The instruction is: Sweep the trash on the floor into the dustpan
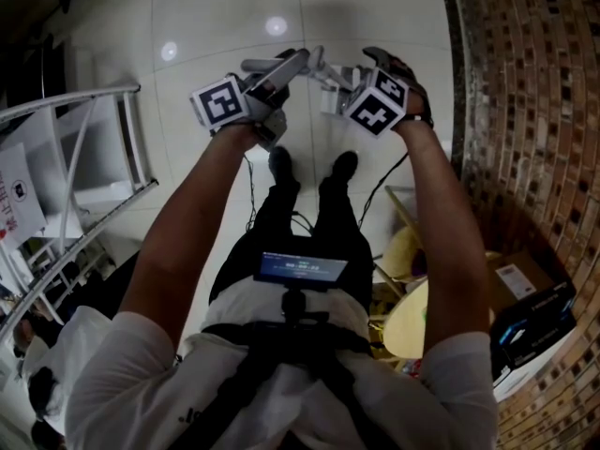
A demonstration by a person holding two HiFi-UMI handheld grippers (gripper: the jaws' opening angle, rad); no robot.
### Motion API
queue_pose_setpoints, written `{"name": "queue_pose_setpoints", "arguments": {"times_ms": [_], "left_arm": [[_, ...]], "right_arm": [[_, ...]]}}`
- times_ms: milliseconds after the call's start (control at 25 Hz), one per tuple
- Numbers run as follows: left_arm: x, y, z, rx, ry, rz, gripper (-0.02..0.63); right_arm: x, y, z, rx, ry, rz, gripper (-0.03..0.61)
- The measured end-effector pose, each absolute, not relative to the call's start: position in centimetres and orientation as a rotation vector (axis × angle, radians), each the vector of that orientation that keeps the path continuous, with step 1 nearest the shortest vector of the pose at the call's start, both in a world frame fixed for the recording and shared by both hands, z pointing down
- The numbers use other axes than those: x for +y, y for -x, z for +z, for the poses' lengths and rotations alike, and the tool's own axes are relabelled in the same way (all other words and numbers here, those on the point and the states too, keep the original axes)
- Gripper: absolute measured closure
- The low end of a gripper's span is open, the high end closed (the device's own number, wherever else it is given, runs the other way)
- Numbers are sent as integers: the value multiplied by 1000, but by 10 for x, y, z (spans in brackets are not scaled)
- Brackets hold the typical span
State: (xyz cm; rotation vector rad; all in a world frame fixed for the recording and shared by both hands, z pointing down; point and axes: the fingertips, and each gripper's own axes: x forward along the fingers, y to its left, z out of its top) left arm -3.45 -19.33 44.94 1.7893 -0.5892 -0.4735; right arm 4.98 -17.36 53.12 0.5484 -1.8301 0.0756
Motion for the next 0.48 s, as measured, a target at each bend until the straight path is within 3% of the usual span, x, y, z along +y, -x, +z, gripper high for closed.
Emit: {"name": "queue_pose_setpoints", "arguments": {"times_ms": [480], "left_arm": [[-180,56,458,-652,-1798,-429,241]], "right_arm": [[-142,-102,537,-1806,-739,255,163]]}}
